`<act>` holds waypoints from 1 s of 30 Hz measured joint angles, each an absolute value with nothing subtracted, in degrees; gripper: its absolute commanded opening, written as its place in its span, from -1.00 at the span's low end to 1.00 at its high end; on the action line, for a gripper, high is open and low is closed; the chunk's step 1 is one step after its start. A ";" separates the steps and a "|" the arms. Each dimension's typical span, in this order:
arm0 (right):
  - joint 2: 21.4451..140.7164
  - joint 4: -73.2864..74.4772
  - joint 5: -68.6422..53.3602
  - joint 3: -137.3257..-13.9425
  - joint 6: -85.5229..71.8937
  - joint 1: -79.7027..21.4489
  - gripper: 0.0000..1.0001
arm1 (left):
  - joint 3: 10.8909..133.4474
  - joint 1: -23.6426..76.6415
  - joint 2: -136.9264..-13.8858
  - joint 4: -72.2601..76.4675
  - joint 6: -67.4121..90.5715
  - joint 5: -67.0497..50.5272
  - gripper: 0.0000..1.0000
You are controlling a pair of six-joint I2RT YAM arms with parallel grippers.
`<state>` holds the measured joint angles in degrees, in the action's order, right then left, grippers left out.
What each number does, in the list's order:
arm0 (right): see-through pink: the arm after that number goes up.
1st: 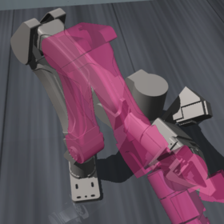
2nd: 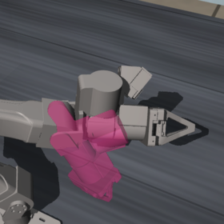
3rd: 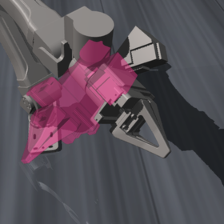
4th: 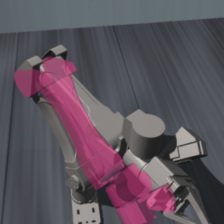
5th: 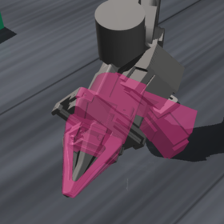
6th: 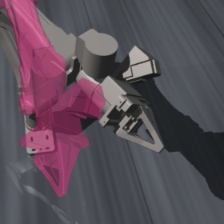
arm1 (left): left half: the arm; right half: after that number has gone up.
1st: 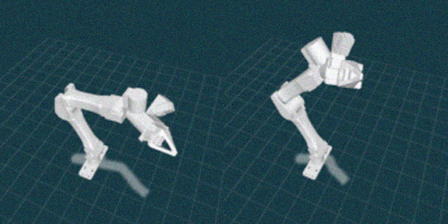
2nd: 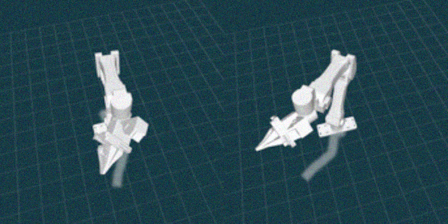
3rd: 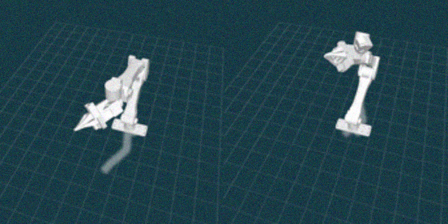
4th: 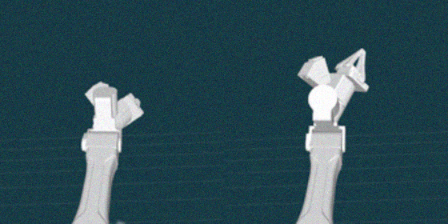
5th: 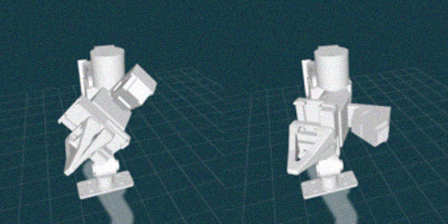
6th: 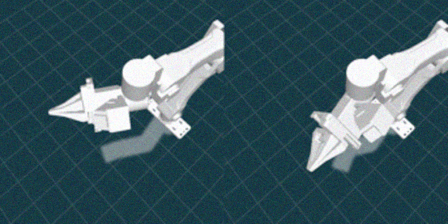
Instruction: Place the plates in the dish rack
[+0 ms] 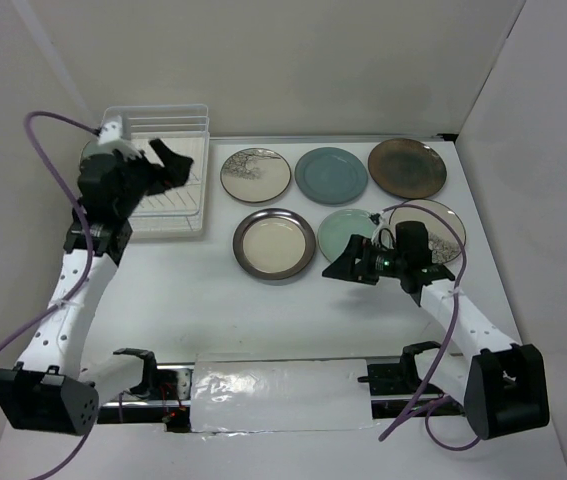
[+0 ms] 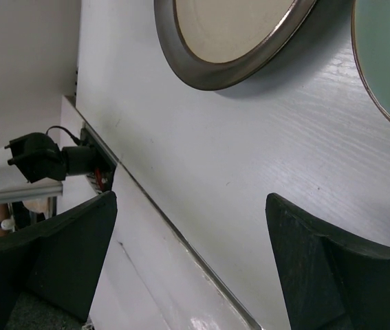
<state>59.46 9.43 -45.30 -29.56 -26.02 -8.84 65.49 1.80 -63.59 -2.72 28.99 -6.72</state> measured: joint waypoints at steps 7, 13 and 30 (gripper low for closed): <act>57.54 9.34 -43.38 -29.15 -28.71 -8.34 0.91 | 53.34 11.07 -55.96 -14.52 31.57 -11.35 0.97; 57.36 9.17 -42.52 -27.62 -30.22 -8.23 0.91 | 49.28 11.27 -47.81 -20.60 32.03 -11.70 0.97; 59.07 8.51 -41.23 -27.62 -32.12 -7.84 0.91 | 41.10 12.03 -40.71 -24.45 32.25 -8.75 0.99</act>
<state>59.07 8.51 -41.23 -27.62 -32.12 -7.84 41.10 12.03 -40.71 -24.45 32.25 -8.75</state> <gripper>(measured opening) 0.955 0.995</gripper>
